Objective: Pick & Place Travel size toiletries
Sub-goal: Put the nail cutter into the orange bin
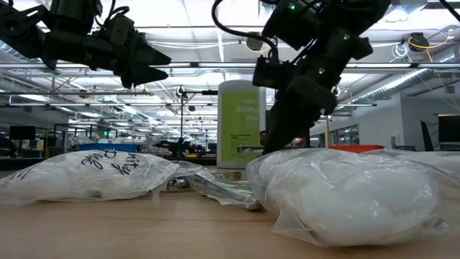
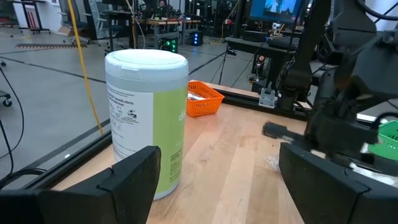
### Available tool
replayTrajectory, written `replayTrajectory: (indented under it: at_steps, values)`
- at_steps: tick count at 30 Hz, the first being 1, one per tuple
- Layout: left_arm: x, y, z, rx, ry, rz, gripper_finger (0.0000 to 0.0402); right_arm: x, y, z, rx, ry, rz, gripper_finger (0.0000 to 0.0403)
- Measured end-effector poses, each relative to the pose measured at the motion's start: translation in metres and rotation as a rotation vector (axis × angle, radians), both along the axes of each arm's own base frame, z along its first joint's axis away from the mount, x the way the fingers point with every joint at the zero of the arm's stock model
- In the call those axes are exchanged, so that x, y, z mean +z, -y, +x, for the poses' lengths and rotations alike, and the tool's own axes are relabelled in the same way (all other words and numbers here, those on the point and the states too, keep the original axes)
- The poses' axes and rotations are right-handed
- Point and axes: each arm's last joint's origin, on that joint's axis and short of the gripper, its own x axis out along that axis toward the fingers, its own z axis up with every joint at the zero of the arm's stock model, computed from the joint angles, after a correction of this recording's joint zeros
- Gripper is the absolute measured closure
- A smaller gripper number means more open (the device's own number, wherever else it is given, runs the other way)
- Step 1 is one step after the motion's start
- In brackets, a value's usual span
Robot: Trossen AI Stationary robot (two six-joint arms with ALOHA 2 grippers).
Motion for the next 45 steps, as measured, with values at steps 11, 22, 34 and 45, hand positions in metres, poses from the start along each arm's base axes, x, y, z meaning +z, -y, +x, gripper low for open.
replayTrajectory:
  at_steps: [11,22,34,45]
  values:
    - [0.000,0.000,0.000,0.000,0.000,0.000,0.0080,0.020,0.010,-0.047,-0.099,0.101,-0.058,0.0365]
    - [0.000,0.000,0.000,0.000,0.000,0.000,0.0080,0.034,0.023,-0.101,-0.291,0.338,-0.118,0.0365]
    - [0.000,0.000,0.000,0.000,0.000,0.000,0.0080,0.023,0.053,-0.143,-0.675,0.461,-0.173,0.0364]
    - [0.000,0.000,0.000,0.000,0.000,0.000,0.0080,0.025,0.100,-0.165,-1.028,0.429,-0.320,0.0364]
